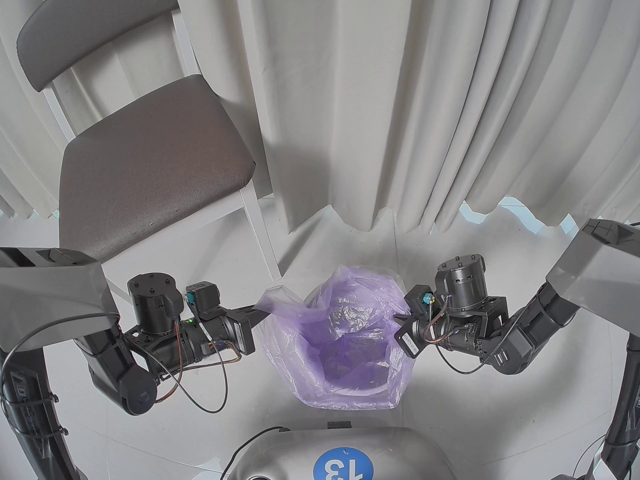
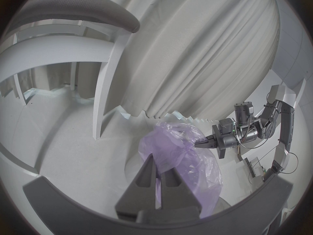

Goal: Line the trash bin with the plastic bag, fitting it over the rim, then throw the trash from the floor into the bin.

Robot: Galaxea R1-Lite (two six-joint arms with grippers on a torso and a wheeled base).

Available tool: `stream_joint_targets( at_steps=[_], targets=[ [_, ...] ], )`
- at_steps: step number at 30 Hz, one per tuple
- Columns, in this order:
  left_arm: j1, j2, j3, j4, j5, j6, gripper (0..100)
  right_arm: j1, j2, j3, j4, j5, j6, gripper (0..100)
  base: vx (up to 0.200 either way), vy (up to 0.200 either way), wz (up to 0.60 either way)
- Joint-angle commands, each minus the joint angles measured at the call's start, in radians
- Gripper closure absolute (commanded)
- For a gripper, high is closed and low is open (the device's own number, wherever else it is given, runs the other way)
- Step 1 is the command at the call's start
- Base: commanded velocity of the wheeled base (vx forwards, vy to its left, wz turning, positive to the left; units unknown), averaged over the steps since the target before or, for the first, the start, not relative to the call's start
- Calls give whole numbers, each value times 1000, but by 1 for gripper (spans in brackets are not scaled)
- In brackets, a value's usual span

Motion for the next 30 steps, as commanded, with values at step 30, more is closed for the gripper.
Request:
stream_joint_targets(
  at_steps=[30],
  targets=[
    [76, 113, 20, 1, 3, 282, 100, -123, -57, 251, -104, -26, -116, 100, 0, 0, 0]
  ],
)
